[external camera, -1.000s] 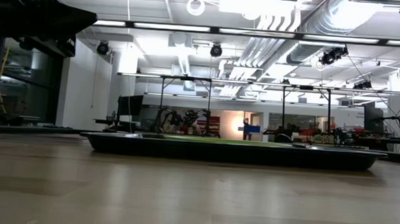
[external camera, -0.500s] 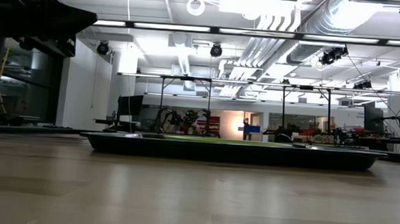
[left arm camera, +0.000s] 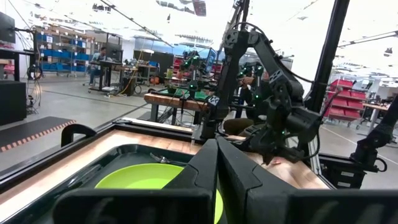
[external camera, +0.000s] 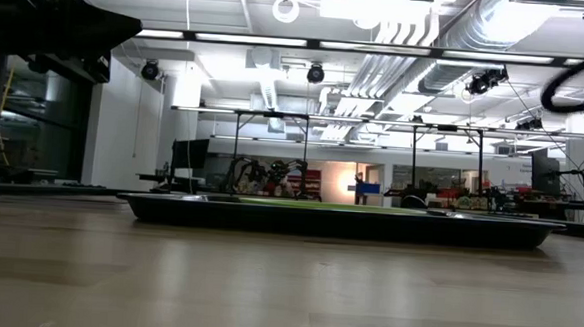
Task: Pick and place plate/cup/fork/spoon on tray
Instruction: Put the orange fork on the black serving tray to the left of the black spoon
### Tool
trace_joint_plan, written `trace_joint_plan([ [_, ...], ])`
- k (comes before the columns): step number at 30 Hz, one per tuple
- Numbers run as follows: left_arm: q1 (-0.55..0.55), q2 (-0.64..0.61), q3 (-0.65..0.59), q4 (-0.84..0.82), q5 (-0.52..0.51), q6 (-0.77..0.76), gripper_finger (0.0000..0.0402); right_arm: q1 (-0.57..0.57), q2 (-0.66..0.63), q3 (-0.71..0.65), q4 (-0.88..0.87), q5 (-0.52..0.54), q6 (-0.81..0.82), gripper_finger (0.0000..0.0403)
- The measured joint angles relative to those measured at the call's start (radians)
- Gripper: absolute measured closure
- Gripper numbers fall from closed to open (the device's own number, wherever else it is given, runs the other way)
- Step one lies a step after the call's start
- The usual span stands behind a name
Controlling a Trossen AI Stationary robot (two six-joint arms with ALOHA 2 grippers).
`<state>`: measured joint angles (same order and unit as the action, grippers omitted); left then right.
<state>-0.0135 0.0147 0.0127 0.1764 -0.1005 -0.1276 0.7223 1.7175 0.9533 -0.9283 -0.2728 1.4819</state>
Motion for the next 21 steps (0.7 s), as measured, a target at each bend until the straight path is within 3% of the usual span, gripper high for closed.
trace_joint_plan([
  [8, 0.0, 0.0, 0.0, 0.0, 0.0, 0.0, 0.0398, -0.009, -0.072, 0.06, -0.019, 0.123, -0.014, 0.0403],
  [15, 0.0, 0.0, 0.0, 0.0, 0.0, 0.0, 0.0398, -0.049, -0.216, 0.08, -0.001, 0.417, -0.037, 0.0403],
  [21, 0.0, 0.0, 0.0, 0.0, 0.0, 0.0, 0.0398, -0.205, -0.344, 0.079, -0.017, 0.662, -0.054, 0.0403],
])
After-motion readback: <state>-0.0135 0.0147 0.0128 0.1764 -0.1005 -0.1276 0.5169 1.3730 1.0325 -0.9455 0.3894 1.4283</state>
